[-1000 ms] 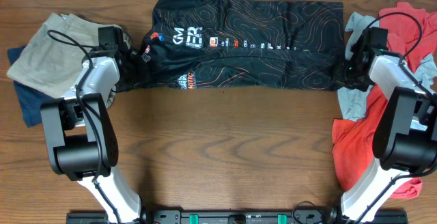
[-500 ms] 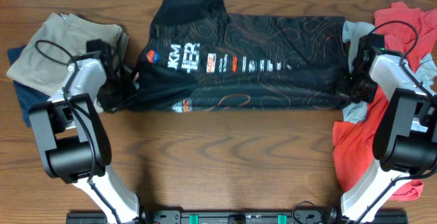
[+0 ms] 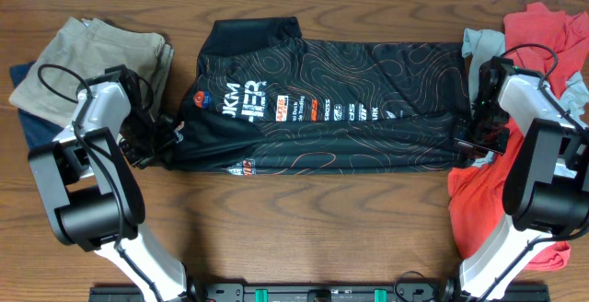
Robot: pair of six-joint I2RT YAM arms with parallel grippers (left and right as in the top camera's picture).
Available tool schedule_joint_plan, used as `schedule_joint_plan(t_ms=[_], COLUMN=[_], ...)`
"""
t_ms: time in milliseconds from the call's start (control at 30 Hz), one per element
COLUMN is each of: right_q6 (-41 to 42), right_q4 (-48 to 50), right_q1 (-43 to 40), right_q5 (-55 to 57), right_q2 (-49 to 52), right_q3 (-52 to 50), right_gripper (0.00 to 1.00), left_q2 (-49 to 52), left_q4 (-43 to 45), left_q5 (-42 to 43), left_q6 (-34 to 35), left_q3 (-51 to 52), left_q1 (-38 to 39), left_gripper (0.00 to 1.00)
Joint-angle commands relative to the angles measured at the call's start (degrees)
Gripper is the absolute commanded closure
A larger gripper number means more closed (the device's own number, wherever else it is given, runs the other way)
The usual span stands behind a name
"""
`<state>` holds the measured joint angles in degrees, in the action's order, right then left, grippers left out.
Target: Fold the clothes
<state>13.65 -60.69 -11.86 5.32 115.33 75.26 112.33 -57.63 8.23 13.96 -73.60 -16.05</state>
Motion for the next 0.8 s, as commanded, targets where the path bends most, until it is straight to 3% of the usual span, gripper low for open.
schedule_joint_plan(t_ms=[0, 100, 233, 300, 433, 533, 767], right_q6=[0.44, 0.42, 0.44, 0.42, -1.57, -2.21, -4.52], right_q4=[0.22, 0.22, 0.81, 1.84, 5.49, 10.43, 19.76], right_q1=[-1.14, -1.16, -1.16, -1.16, -0.9, -0.35, 1.68], right_q5=[-1.53, -2.62, -2.75, -3.74, -9.66, -14.38, -14.97], right_q2=[-1.9, -3.76, -5.99, -6.49, -6.67, -6.67, -6.47], right_q3=[0.85, 2.86, 7.34, 9.94, 13.66, 14.01, 13.97], right_gripper=[0.91, 0.77, 0.41, 0.3, 0.24, 0.21, 0.22], left_q2=[-4.22, -7.3, -11.67, -13.6, -15.06, -14.47, -13.03], left_q4=[1.2, 2.75, 5.84, 8.68, 14.05, 15.91, 22.84], left_q5=[2.95, 3.15, 3.15, 3.15, 3.15, 3.15, 3.15], left_q6=[-1.92, -1.92, -1.92, -1.92, -1.92, -1.92, -2.54], left_q3=[-2.43, -3.76, -5.62, -5.88, -6.36, -7.72, -10.36], left_q1=[0.9, 1.79, 3.63, 4.87, 7.32, 8.85, 10.43], left_gripper=[0.71, 0.65, 0.56, 0.44, 0.36, 0.35, 0.28])
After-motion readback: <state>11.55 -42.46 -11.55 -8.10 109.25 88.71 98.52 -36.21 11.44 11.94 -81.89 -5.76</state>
